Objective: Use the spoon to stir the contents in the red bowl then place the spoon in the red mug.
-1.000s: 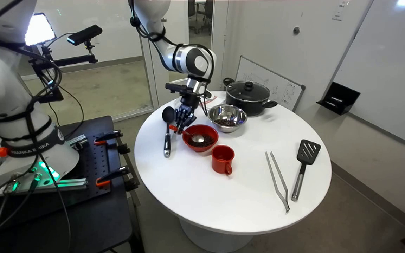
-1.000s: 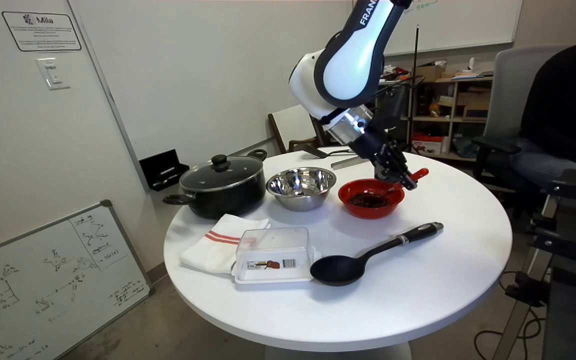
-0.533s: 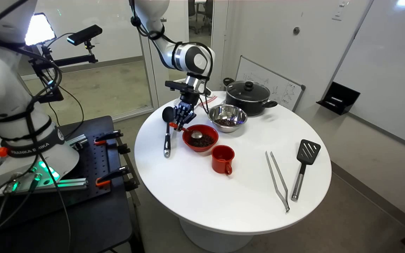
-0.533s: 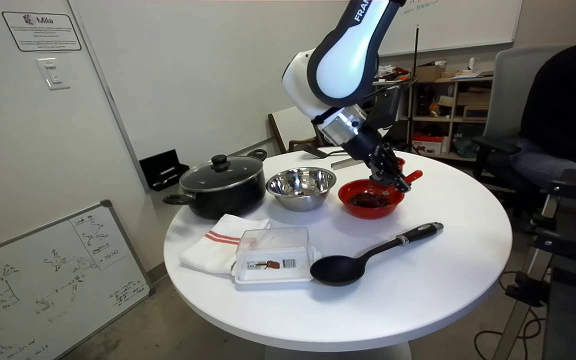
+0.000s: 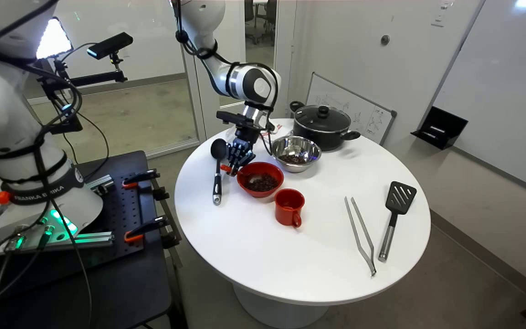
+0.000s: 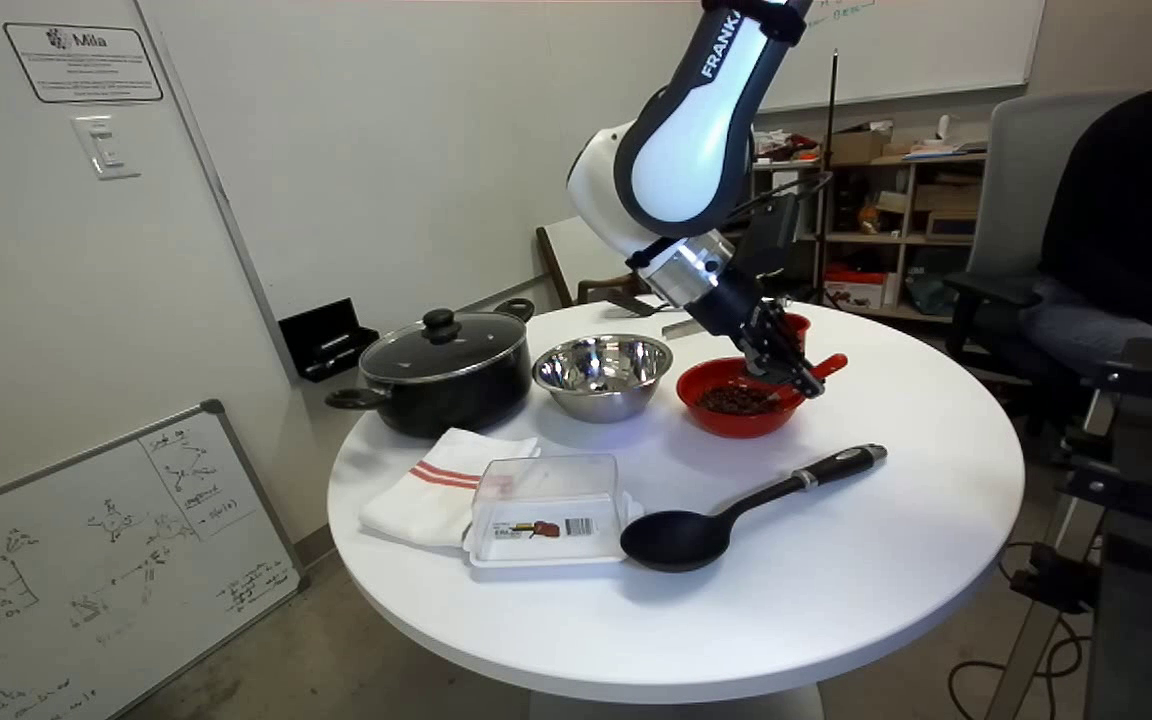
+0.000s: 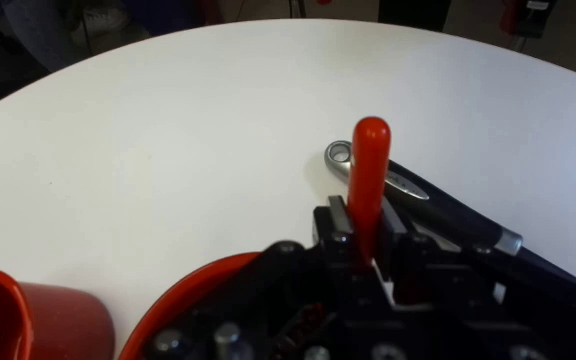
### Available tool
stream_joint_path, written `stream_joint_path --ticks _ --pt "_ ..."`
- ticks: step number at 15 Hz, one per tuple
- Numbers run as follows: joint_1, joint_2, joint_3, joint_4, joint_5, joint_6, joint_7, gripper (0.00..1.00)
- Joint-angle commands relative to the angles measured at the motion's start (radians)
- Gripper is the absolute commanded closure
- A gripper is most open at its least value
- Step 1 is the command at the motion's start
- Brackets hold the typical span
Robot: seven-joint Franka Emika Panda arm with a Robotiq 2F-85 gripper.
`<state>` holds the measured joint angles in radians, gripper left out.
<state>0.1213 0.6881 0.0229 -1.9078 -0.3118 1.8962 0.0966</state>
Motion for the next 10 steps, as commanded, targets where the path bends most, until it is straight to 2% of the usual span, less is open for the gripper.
stream_joint_path --ticks 1,10 --pt "0.002 0.028 -0.031 0.042 0.000 -0.042 0.007 0.96" --pt "0.008 0.009 -0.094 0.047 -0.026 -0.070 0.102 0.96"
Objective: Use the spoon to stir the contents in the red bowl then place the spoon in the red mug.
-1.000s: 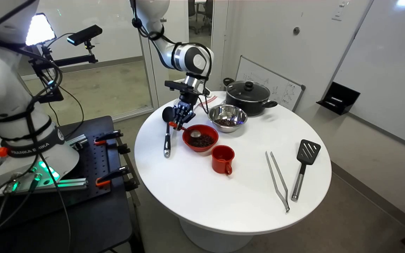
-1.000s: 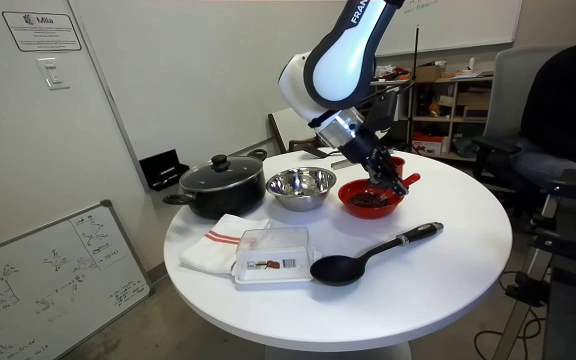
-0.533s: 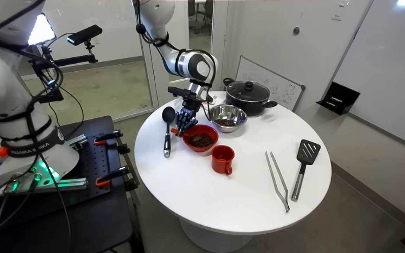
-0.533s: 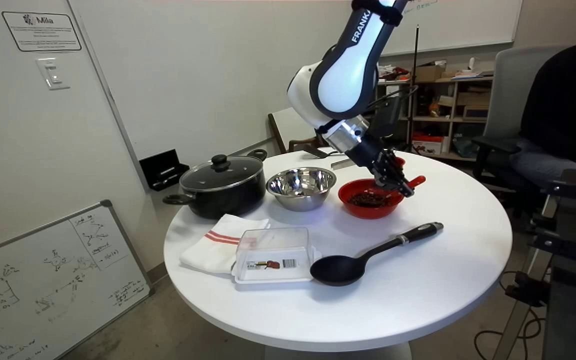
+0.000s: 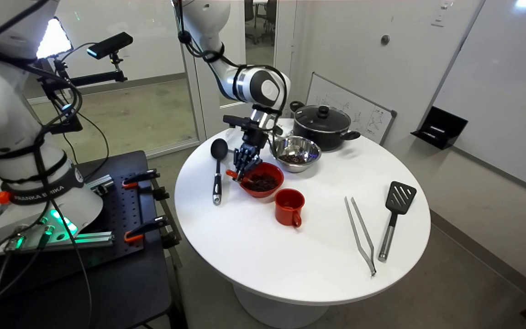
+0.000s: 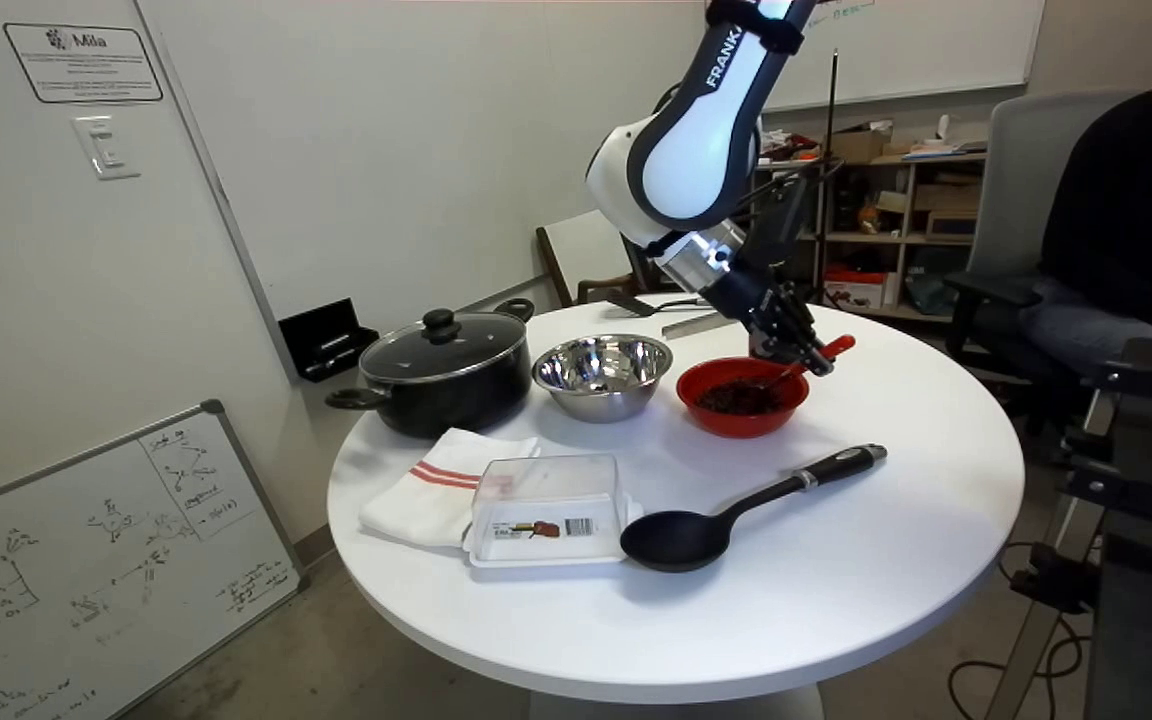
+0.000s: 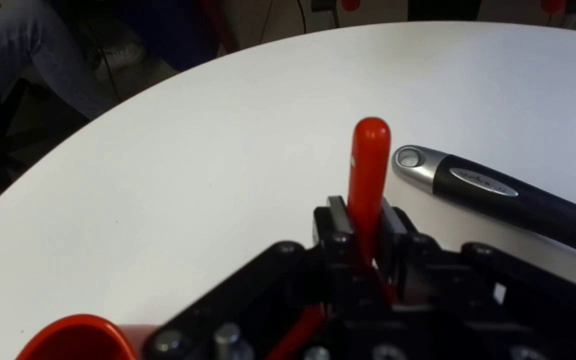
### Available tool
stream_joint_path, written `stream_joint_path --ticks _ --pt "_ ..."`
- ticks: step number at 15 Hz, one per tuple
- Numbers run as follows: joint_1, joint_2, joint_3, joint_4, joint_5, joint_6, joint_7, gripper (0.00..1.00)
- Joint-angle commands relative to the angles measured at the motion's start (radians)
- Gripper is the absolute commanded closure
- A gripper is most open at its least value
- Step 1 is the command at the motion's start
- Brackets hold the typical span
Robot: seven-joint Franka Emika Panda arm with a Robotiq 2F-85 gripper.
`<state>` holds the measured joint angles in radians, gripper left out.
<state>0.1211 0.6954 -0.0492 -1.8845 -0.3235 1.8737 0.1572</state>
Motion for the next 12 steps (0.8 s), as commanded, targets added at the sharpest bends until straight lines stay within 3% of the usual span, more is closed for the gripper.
stream_joint_path --ticks 1,12 --pt "0.006 0.002 -0.025 0.024 -0.014 -0.051 0.046 0.96" --pt "0.013 0.007 0.068 0.022 -0.005 0.067 -0.089 0.96"
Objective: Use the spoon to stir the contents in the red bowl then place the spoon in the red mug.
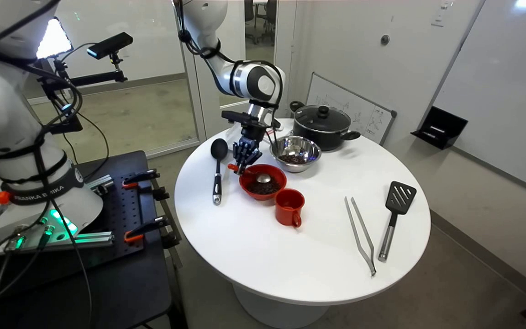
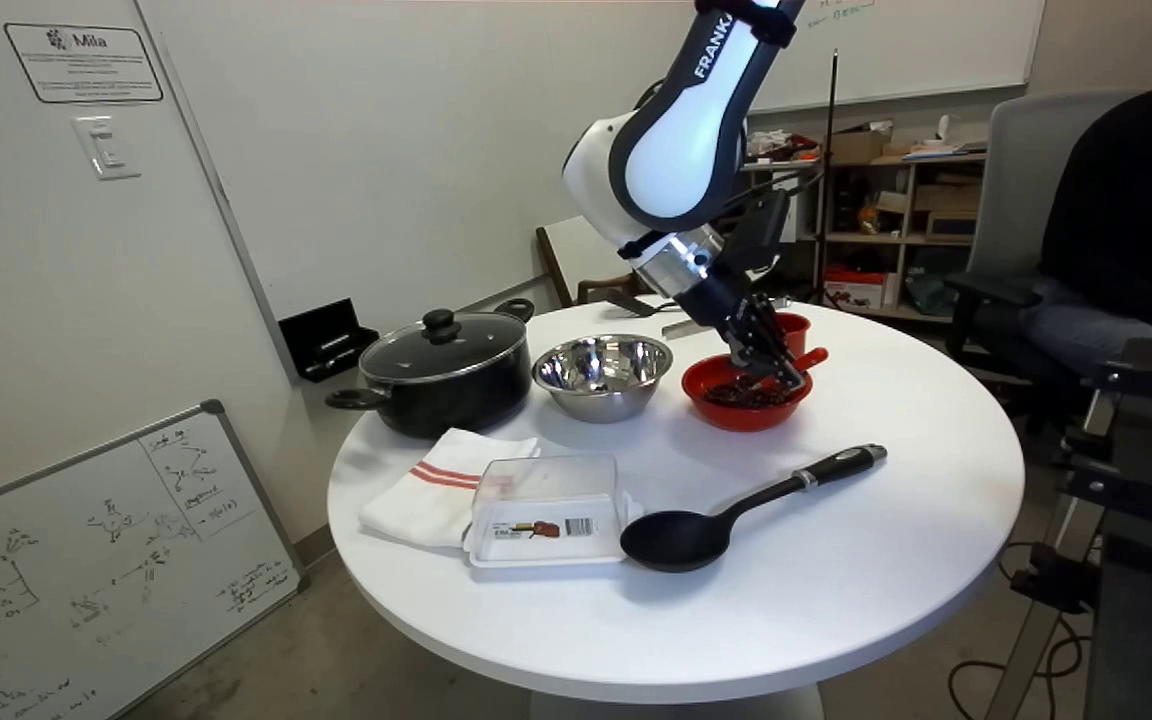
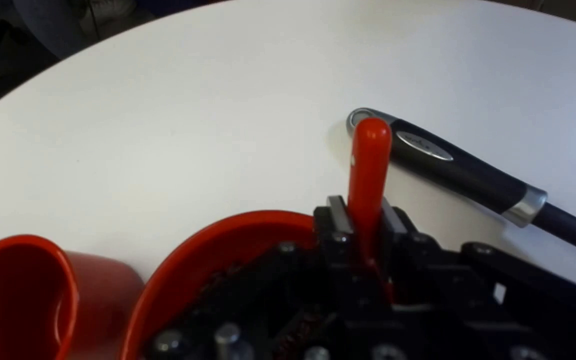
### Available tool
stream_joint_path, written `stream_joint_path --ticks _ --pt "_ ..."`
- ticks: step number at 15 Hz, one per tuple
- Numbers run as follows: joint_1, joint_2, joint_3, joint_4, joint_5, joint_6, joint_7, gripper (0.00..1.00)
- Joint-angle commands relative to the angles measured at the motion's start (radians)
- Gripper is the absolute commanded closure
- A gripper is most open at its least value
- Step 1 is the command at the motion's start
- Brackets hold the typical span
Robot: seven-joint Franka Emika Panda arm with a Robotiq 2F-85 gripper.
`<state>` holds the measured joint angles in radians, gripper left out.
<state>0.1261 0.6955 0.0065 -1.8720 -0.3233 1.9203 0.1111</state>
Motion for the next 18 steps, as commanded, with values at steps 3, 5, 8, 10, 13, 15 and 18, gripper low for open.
stream_joint_path --ticks 3,5,8,10,13,15,18 --pt "0.031 0.016 -0.009 0.017 -0.031 0.008 -0.009 0.96" --pt "0.037 0.022 -0.027 0.021 -0.053 0.001 0.011 0.96" --pt "0.034 0.024 -0.051 0.021 -0.075 -0.008 0.037 0.96" --pt "0.030 0.022 -0.063 0.018 -0.083 -0.011 0.046 0.96" --pt "0.026 -0.014 -0.058 -0.011 -0.067 -0.041 0.040 0.96" --pt "0.036 -0.051 -0.047 -0.045 -0.070 -0.063 0.038 0.96" --pt "0.055 -0.093 -0.029 -0.075 -0.081 -0.099 0.042 0.96"
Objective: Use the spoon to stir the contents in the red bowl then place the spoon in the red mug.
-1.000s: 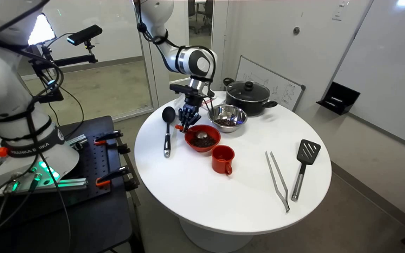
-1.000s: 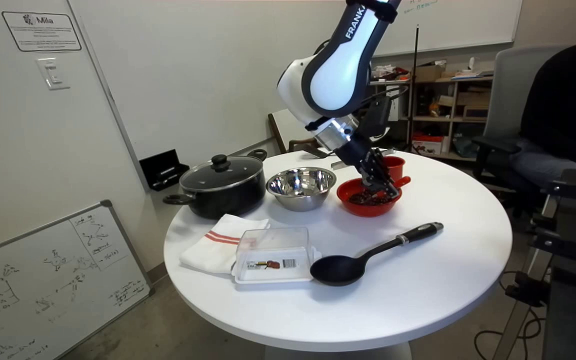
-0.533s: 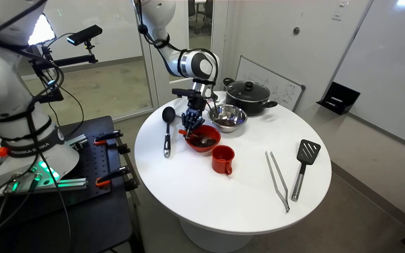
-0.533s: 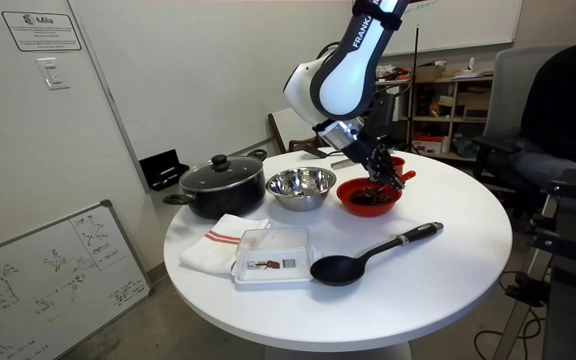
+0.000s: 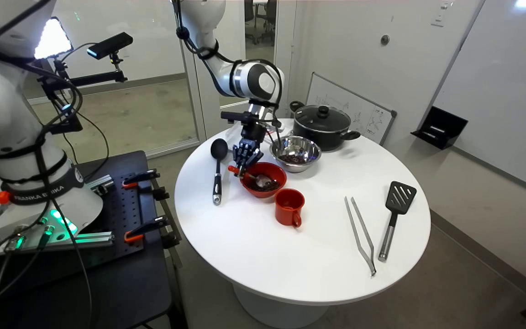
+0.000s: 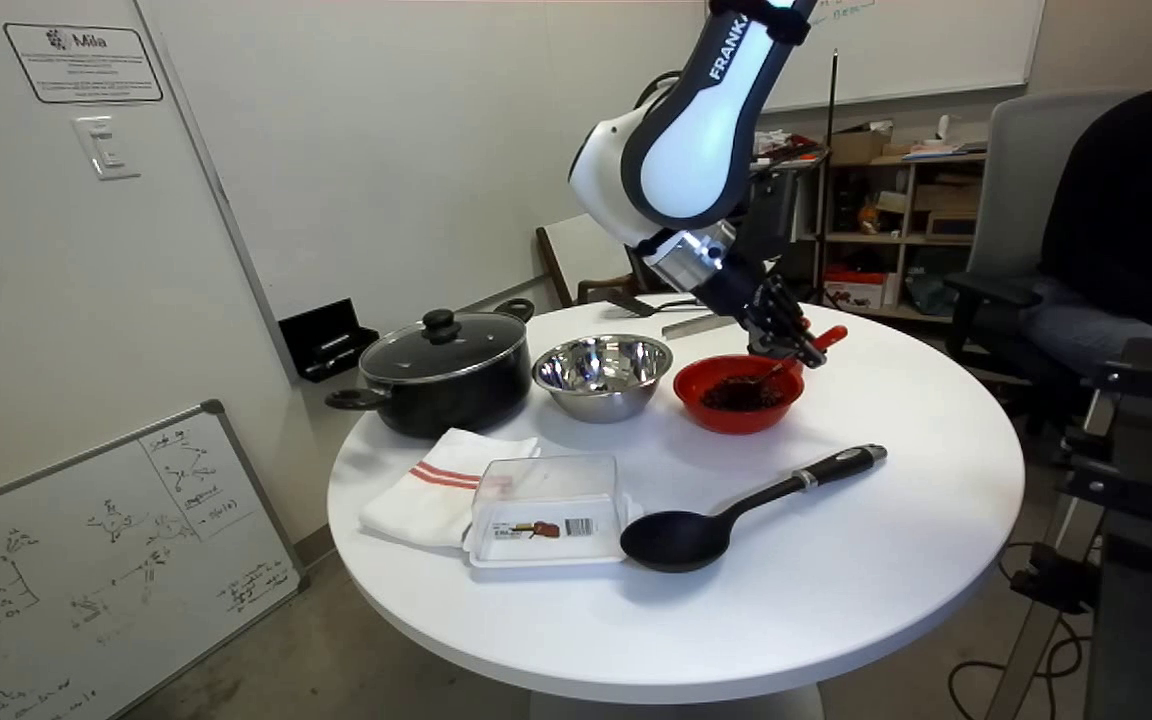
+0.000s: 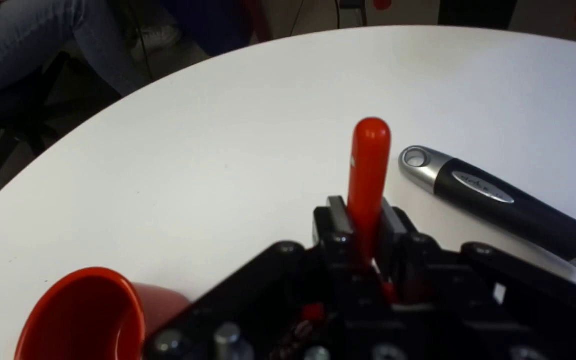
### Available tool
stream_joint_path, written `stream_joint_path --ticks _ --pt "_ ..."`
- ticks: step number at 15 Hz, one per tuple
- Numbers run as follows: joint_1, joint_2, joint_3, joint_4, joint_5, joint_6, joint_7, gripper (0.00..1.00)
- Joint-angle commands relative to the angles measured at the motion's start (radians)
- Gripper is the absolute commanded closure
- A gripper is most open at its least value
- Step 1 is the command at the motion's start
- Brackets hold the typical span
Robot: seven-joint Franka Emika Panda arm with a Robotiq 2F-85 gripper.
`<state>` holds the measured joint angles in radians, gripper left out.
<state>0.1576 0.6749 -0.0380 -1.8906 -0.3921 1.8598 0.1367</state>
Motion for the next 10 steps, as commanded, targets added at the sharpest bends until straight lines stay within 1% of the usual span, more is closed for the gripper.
stream_joint_path --ticks 1,4,7,10 --pt "0.028 -0.081 0.023 -0.059 -0.015 -0.045 0.014 0.96" --pt "0.039 -0.071 0.038 -0.037 -0.012 -0.076 0.011 0.96" --pt "0.029 -0.029 0.031 -0.001 0.000 -0.099 0.013 0.96" --pt "0.007 -0.004 0.030 0.003 0.002 -0.059 -0.002 0.96"
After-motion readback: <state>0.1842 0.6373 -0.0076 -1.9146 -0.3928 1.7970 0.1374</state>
